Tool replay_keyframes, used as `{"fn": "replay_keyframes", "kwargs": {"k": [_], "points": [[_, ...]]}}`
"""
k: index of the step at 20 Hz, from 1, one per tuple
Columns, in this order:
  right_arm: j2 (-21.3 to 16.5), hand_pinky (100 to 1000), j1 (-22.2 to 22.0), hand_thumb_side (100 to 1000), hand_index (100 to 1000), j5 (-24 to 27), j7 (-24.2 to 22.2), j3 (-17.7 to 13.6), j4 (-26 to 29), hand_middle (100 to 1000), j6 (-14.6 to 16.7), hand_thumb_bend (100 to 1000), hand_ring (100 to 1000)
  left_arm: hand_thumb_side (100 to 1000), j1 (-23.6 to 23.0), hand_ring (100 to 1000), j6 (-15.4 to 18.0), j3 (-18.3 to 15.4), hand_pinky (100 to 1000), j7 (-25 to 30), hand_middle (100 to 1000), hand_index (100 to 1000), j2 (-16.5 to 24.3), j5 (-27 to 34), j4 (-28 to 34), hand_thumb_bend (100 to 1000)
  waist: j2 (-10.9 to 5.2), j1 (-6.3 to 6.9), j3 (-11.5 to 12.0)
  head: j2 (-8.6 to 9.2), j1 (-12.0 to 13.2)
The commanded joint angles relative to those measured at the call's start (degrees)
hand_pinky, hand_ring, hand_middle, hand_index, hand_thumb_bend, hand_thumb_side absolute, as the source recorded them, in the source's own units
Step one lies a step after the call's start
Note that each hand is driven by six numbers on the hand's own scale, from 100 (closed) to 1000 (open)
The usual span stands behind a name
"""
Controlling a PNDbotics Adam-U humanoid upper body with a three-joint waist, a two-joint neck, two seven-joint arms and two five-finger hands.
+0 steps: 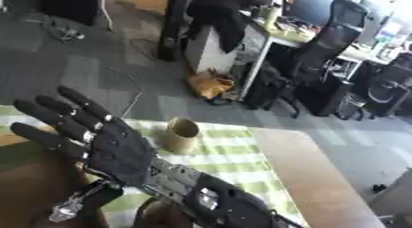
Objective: Pick up objects on the table and place them in the box.
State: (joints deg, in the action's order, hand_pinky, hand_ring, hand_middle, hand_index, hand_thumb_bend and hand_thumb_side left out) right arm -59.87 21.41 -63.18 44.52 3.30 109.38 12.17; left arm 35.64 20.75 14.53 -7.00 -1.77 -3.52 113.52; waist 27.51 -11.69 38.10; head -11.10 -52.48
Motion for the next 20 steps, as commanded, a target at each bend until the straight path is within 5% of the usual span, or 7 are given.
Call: {"fn": "replay_keyframes", "kwargs": {"k": [1,6,16,20], "points": [[-2.2,1000,-0.6,1000,1000,0.2,1.5,-2.4,4.2,1000,-0.7,751,994,1000,0.2,1000,0.0,-0.5,767,-0.3,971,810,0.7,-0.3,1.1,186,-1.3,0.94,-0.6,-0.36,0.5],[-2.6,1000,-1.7,1000,1000,-2.5,7.1,-5.1,5.2,1000,1.2,250,1000,1000,-0.4,1000,0.0,-0.8,769,-0.6,971,812,1.0,-0.8,1.1,187,-2.08,1.64,-2.7,-1.76,1.0],[6.3,1000,-6.3,1000,1000,8.2,7.4,-14.0,5.2,1000,10.4,109,1000,1000,-2.1,1000,0.7,-1.8,780,-1.9,975,822,0.3,-2.8,1.1,191,-4.04,4.13,-8.1,-3.02,5.8],[8.5,1000,-8.8,1000,1000,11.9,7.4,-19.4,5.2,1000,12.9,100,1000,1000,-2.9,1000,0.6,-2.5,784,-2.7,978,828,0.3,-4.1,1.1,191,-5.39,5.62,-11.8,-3.89,15.4]]}}
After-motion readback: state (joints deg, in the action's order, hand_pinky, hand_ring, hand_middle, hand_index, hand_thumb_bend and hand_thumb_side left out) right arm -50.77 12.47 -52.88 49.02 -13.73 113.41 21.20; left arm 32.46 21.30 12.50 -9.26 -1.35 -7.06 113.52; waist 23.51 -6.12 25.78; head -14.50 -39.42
